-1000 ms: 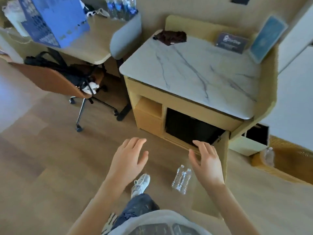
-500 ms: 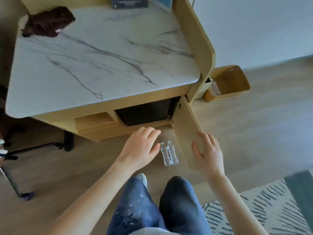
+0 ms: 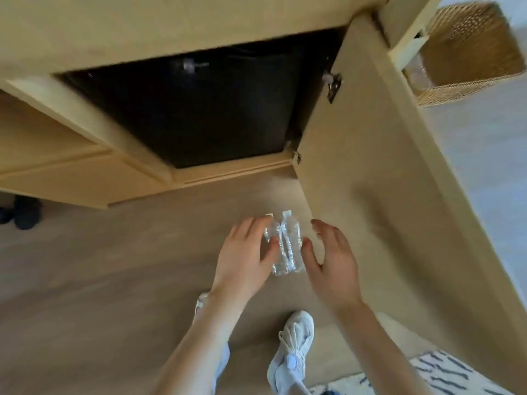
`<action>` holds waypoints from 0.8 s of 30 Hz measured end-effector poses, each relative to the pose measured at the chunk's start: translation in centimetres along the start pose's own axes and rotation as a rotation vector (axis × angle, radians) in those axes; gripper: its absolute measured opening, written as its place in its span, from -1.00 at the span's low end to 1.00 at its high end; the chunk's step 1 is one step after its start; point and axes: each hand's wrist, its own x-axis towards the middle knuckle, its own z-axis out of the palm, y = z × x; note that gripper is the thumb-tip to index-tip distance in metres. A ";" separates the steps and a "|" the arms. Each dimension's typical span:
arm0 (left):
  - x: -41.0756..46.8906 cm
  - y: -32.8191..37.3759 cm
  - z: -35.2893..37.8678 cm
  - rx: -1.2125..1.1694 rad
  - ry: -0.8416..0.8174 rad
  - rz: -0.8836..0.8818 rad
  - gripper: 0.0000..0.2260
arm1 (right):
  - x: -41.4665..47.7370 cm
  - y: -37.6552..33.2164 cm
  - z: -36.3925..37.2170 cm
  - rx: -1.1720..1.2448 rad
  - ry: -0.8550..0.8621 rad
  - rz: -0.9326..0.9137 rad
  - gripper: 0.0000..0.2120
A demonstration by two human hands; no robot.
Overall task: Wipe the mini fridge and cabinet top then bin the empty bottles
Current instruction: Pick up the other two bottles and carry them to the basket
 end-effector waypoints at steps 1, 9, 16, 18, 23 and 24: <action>0.5 -1.9 3.3 -0.031 0.010 -0.017 -0.60 | 0.5 2.4 2.4 -0.006 -0.006 -0.007 -0.58; 2.1 -15.5 24.7 -0.066 -0.010 -0.099 -0.52 | 2.2 19.2 18.6 -0.068 -0.089 0.029 -0.51; 1.6 -19.8 34.1 -0.248 -0.003 -0.471 -0.40 | 2.4 27.5 24.9 -0.108 -0.070 0.197 -0.46; 1.6 -20.1 35.6 -0.301 -0.020 -0.542 -0.32 | 2.6 28.3 25.9 -0.093 -0.116 0.245 -0.43; 2.3 -19.7 37.2 -0.397 -0.071 -0.593 -0.39 | 3.4 29.4 26.8 -0.059 -0.213 0.306 -0.36; 2.5 -19.5 37.2 -0.409 -0.084 -0.605 -0.41 | 3.4 29.5 26.8 -0.054 -0.204 0.315 -0.36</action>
